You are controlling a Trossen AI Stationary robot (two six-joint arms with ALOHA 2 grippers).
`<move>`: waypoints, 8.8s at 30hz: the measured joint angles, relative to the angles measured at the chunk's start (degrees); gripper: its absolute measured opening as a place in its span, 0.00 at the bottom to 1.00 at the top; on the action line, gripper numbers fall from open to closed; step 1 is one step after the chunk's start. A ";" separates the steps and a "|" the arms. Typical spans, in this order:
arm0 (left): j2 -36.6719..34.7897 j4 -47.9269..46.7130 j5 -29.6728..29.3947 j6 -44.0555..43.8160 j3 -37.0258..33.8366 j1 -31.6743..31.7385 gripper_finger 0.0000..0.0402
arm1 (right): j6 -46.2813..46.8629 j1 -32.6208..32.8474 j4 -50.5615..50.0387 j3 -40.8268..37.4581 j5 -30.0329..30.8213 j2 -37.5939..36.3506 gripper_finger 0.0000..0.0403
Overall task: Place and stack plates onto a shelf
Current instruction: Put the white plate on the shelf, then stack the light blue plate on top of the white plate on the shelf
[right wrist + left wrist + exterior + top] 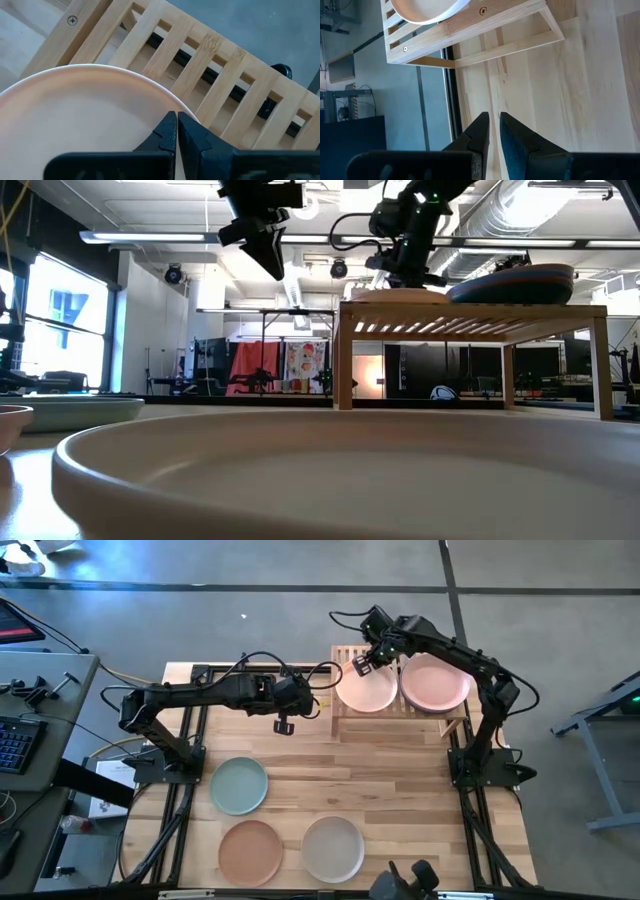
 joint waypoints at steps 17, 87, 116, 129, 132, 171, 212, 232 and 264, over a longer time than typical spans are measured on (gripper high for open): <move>0.00 -12.73 2.39 -12.42 0.02 0.00 0.09 | -2.14 10.25 -4.26 0.00 -4.09 -6.68 0.00; -9.90 -1.85 23.90 -23.88 -37.55 -5.98 0.23 | 21.25 58.97 -14.32 -0.85 13.22 -6.82 0.00; 1.25 -0.55 23.89 -22.87 -37.55 -6.23 0.20 | 21.29 58.97 -14.34 -0.85 12.96 -6.82 0.00; 1.18 -0.93 23.33 -23.14 -37.49 -6.43 0.02 | 21.29 58.97 -14.32 -0.85 13.05 -6.82 0.00; 1.18 -1.59 20.91 -23.00 -36.94 -6.62 0.01 | 21.23 58.97 -14.32 -0.85 14.42 -6.82 0.00; -24.17 -3.63 8.46 -21.13 -25.10 6.05 0.00 | -16.14 36.48 -8.94 -0.83 2.18 -6.51 0.00; -23.21 8.20 -1.95 -45.27 -22.57 1.16 0.00 | -17.48 36.02 28.82 -0.83 18.55 -4.83 0.25; -23.23 17.27 -10.25 -38.23 -22.10 1.36 0.00 | -22.93 34.99 27.67 4.90 18.31 -4.87 0.24; -23.23 18.87 -7.76 -52.55 -21.94 1.38 0.00 | -14.79 33.70 12.71 9.46 18.72 -4.22 0.24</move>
